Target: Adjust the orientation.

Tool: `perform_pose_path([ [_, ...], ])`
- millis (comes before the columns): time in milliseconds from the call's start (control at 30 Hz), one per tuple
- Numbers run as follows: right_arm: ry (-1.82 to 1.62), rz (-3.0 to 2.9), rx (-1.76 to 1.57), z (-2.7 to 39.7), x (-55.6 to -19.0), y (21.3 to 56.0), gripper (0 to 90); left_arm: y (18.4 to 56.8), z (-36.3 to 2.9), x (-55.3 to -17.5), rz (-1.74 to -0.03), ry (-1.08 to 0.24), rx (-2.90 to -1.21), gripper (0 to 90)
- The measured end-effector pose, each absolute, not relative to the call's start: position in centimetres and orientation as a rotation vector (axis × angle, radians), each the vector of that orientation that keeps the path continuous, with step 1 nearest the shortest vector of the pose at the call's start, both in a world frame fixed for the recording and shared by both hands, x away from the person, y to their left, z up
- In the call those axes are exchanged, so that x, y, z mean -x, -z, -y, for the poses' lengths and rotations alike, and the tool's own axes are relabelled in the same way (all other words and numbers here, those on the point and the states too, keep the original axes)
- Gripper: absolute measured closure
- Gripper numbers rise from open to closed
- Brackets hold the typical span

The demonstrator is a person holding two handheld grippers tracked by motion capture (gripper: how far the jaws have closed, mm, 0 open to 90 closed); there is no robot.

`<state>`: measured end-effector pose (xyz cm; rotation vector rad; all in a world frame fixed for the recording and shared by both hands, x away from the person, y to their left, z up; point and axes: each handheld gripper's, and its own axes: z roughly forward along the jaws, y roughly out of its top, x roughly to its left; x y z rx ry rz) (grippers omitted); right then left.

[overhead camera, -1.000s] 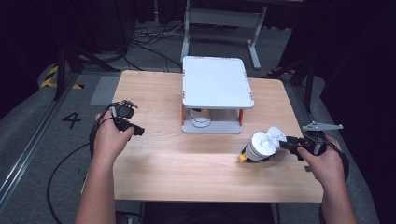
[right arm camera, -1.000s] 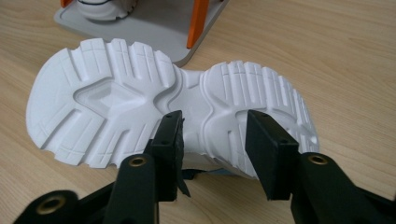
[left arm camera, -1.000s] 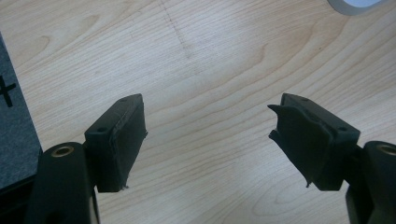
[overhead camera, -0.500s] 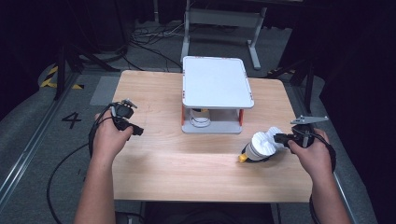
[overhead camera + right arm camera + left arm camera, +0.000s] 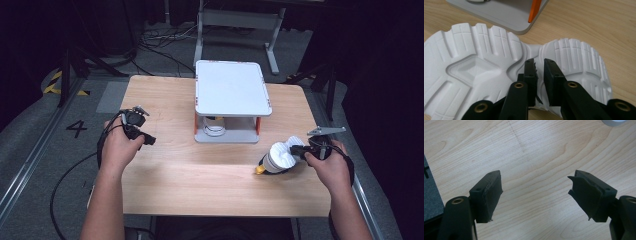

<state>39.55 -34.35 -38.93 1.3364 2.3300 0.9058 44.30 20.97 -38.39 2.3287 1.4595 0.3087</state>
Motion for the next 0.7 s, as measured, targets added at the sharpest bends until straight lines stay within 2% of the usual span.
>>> perform_pose_path([
  [433,-0.864,-2.37,-1.429,36.2,-37.6,39.1,81.5,38.2,-21.0,-44.5,-1.458,-0.316,-2.312,24.8],
  [600,-0.824,-2.374,-1.441,36.5,-36.6,39.2,79.4,38.2,-20.5,-44.9,-1.443,-0.304,-2.325,24.7],
  [700,-0.723,-2.389,-1.426,36.7,-36.2,39.6,74.9,38.1,-20.4,-45.0,-1.437,-0.296,-2.328,24.8],
])
